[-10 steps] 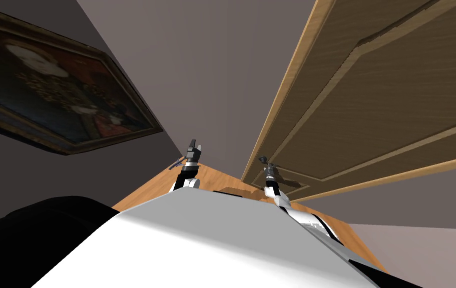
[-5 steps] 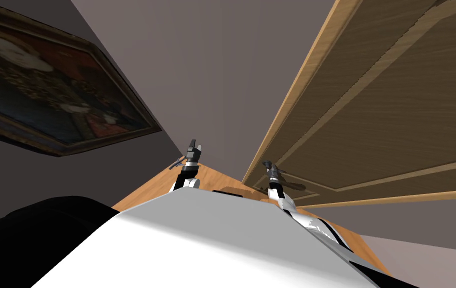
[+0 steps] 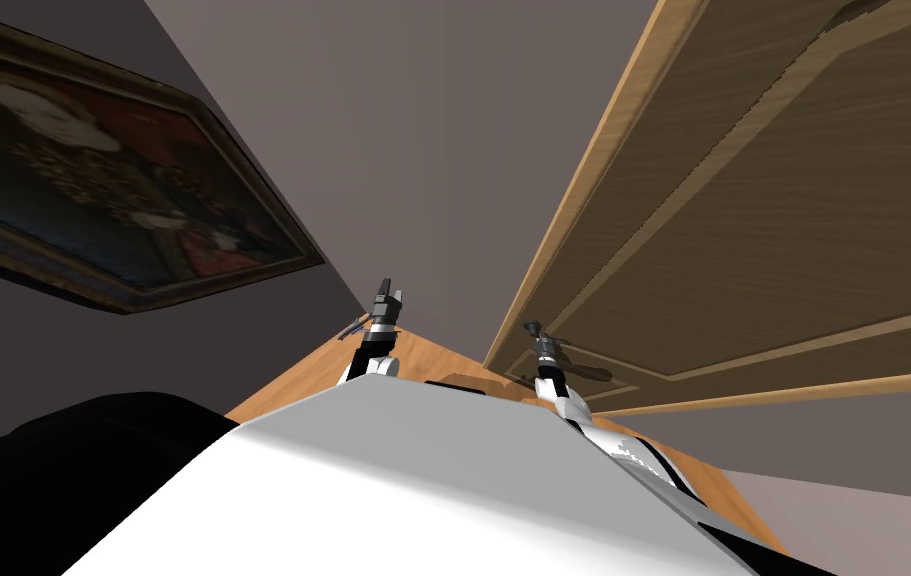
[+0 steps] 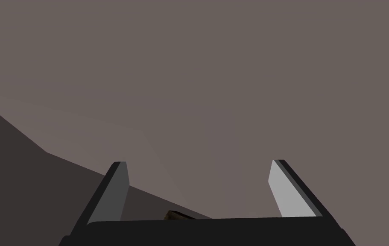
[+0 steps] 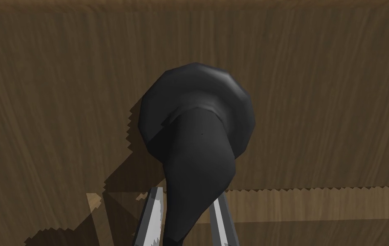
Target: Pull the door open
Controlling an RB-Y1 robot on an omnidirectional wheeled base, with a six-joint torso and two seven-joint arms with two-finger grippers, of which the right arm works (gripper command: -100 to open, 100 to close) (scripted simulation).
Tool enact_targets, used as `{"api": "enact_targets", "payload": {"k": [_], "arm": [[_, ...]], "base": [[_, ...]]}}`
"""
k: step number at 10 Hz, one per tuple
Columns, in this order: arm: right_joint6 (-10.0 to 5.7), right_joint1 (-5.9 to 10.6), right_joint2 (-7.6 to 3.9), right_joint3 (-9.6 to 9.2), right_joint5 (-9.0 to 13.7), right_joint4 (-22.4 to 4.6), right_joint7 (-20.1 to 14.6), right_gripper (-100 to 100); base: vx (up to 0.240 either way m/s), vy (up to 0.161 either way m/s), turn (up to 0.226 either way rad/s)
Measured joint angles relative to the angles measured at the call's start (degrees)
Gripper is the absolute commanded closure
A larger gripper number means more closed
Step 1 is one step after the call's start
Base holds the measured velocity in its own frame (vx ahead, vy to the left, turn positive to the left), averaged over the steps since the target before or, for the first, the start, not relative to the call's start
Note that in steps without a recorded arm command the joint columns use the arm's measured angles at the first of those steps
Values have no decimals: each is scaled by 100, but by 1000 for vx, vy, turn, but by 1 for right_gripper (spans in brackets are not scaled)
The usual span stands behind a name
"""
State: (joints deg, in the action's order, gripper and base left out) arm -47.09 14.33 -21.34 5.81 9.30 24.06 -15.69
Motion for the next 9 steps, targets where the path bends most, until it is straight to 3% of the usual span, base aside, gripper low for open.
{"api": "enact_targets", "payload": {"k": [3,6,9], "arm": [[0,-3,-3,0,-1,-2,4,100],[-85,-8,-99,-132,-70,-9,-164,100],[-118,-156,-179,-327,-171,131,-369,100]], "base": [[-37,-10,34],[-204,-57,108],[-226,-72,123]]}}
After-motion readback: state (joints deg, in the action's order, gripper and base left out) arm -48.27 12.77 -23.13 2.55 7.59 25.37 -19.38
